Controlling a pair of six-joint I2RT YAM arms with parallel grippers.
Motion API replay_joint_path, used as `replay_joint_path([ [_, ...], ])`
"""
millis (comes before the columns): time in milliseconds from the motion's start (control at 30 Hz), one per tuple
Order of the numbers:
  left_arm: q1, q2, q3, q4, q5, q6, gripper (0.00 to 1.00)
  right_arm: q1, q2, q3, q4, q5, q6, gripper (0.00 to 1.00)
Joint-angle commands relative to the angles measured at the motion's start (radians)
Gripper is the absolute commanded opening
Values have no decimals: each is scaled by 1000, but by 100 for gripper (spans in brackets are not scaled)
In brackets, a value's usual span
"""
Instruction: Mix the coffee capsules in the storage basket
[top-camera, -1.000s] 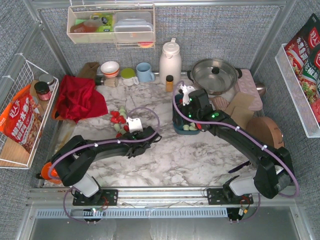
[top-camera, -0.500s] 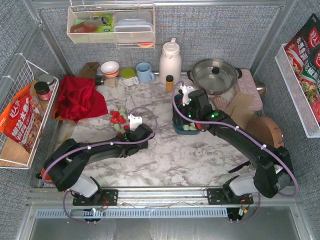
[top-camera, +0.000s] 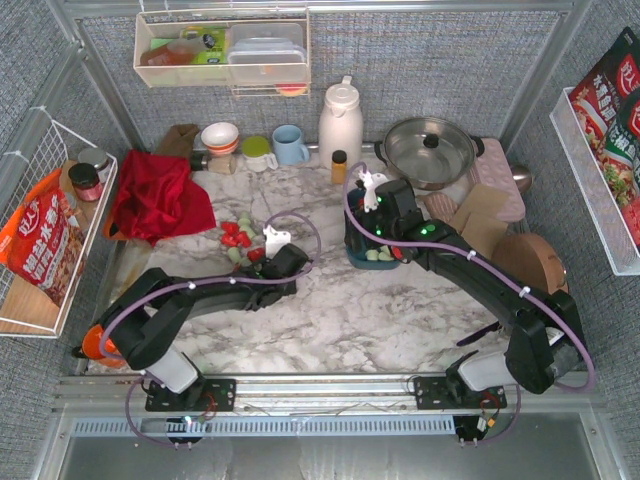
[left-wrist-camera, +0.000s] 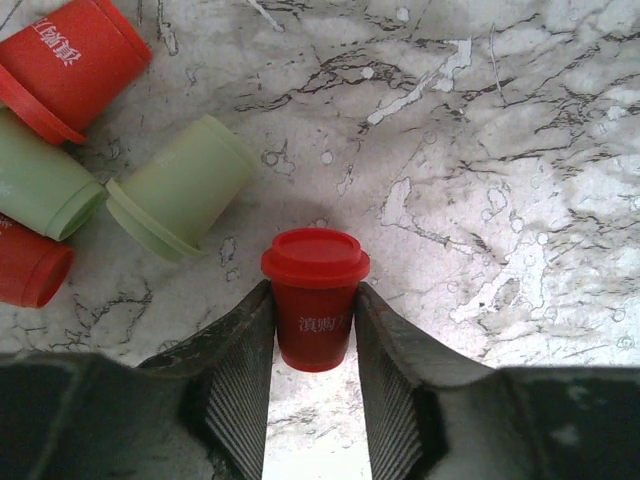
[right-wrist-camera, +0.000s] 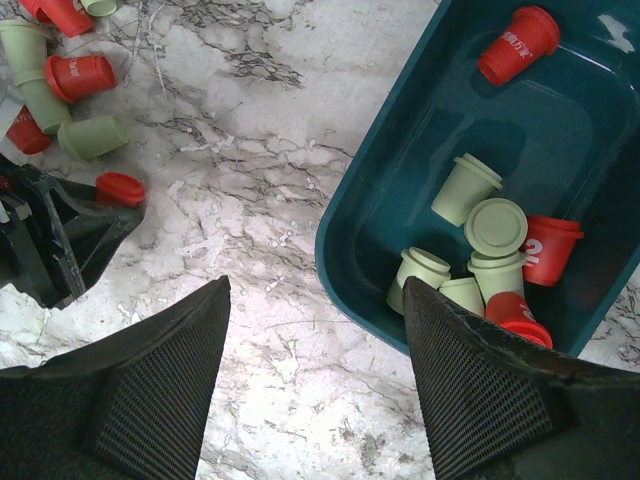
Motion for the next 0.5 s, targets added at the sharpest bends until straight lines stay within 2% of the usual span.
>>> replay_joint_path([
  [0,0,11,-2,2,25,0,39,1,0,5,11,-3,-5,74],
  [100,1,-5,-4,5,24,10,30,1,0,5,9,-4,-2,74],
  [233,-4,-85,-42,82,42,73,24,1,-9,5,8,-20,9,74],
  [333,-25,-191,-110,211,61,155,24,3,-20,5,13,-70,44,74],
  [467,-91,-337,-243,478,104,298,25,23,-36,4,44,-176,118,74],
])
